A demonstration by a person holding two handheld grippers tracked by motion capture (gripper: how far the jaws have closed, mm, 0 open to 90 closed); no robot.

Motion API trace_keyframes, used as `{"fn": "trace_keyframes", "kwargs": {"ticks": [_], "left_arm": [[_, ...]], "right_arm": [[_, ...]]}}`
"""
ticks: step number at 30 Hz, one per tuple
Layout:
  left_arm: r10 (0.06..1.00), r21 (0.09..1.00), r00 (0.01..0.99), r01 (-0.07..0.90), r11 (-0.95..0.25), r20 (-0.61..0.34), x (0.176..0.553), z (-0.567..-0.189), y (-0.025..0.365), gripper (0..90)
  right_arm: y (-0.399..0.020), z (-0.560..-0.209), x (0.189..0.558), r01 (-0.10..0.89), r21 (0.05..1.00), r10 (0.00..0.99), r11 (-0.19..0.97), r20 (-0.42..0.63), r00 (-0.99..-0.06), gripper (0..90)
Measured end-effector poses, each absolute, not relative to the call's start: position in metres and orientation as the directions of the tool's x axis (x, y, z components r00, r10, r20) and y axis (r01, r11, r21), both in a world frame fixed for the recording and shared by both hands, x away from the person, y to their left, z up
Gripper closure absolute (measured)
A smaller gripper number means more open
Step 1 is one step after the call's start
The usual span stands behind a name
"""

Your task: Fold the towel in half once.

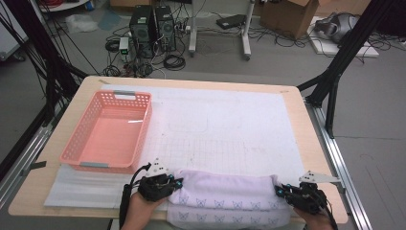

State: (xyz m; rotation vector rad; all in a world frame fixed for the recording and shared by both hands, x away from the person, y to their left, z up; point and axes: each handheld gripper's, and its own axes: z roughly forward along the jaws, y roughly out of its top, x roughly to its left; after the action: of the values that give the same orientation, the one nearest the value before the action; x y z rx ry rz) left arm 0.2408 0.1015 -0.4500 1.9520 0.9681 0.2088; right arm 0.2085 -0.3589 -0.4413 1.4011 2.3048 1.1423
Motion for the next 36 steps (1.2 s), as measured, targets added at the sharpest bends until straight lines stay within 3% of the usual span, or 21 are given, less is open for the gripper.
{"fn": "trace_keyframes", "kwargs": {"ticks": [14, 24, 36], "left_arm": [[0.758, 0.847, 0.617, 0.503, -0.172, -0.212, 0.273, -0.432, 0.111, 82.8], [0.783, 0.856, 0.603, 0.476, -0.203, -0.15, 0.318, -0.408, 0.095, 82.8], [0.82, 0.862, 0.538, 0.494, -0.117, -0.196, 0.366, -0.399, 0.089, 82.8]], "right_arm": [[-0.352, -0.428, 0.237, 0.583, 0.782, 0.843, 0.22, 0.148, -0.517, 80.3], [-0.359, -0.419, 0.277, 0.593, 0.784, 0.862, 0.187, 0.158, -0.481, 80.3], [-0.359, -0.4, 0.328, 0.579, 0.791, 0.885, 0.2, 0.107, -0.453, 80.2]]}}
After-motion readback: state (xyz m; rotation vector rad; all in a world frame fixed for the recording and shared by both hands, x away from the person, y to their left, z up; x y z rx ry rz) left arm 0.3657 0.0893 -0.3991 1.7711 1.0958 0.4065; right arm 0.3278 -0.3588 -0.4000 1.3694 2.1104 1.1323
